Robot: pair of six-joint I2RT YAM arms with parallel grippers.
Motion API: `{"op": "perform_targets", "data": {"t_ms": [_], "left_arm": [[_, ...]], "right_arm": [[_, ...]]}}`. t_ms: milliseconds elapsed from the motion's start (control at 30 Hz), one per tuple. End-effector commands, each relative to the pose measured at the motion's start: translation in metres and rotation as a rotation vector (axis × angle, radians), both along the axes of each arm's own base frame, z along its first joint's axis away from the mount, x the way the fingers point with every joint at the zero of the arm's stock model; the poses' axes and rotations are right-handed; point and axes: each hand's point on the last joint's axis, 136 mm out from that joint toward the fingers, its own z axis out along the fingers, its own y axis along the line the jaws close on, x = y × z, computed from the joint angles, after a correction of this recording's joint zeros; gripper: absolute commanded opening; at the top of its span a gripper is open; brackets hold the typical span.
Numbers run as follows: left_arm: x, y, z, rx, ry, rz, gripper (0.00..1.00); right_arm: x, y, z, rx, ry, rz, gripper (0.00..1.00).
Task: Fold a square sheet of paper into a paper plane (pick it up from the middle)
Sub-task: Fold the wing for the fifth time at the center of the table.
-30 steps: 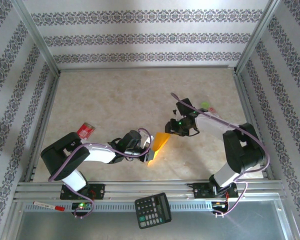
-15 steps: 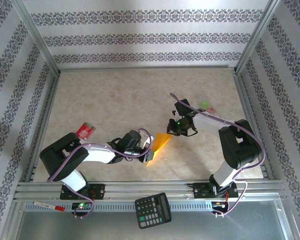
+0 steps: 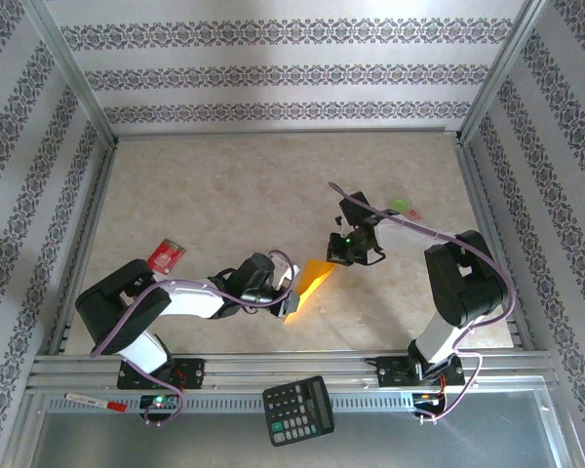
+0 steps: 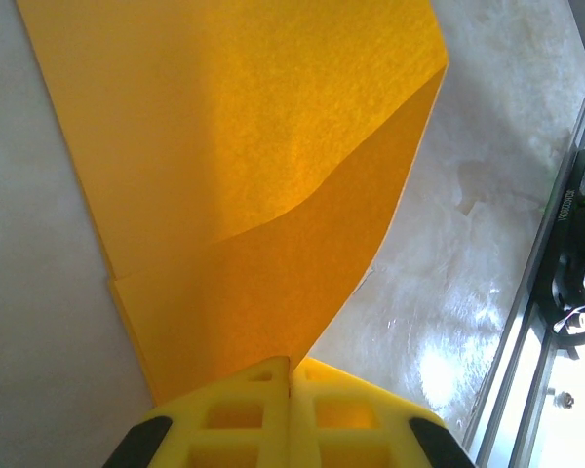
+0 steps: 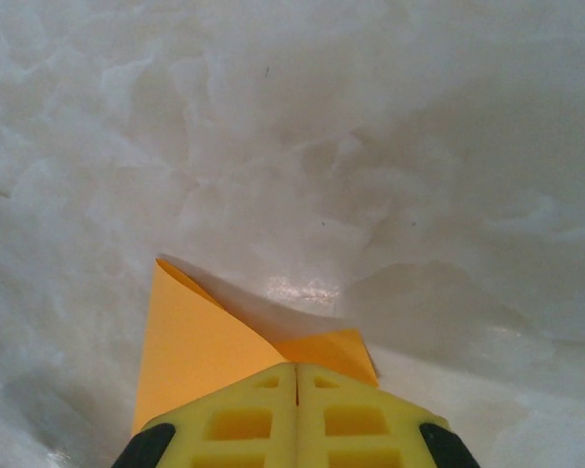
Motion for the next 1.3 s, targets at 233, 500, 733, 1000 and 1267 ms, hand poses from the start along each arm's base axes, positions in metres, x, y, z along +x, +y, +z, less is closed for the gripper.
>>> {"op": "perform_targets", "data": {"t_ms": [233,500,733,1000,1267], "left_arm": [[-0.004,-0.004,-0.004,-0.036,0.069,-0.005,0.00],[-0.004,-0.011,0.003,-0.085,0.127,0.021,0.00],[0.000,-0.023,0.017,-0.187,0.198,0.040,0.00],[0.010,-0.022,0.013,-0.308,0.297,0.099,0.00],[0.015,-0.015,0.005,-0.351,0.336,0.156,0.00]], "right_arm": [[0.012,-0.013,0.007,-0.070,-0.040,0.027,0.15],[0.020,-0.024,0.044,-0.062,-0.139,0.003,0.24],[0.009,-0.025,0.061,-0.038,-0.172,0.005,0.25],[-0.009,-0.012,0.065,-0.008,-0.196,0.070,0.26],[-0.019,0.006,0.071,0.001,-0.233,0.133,0.26]]}}
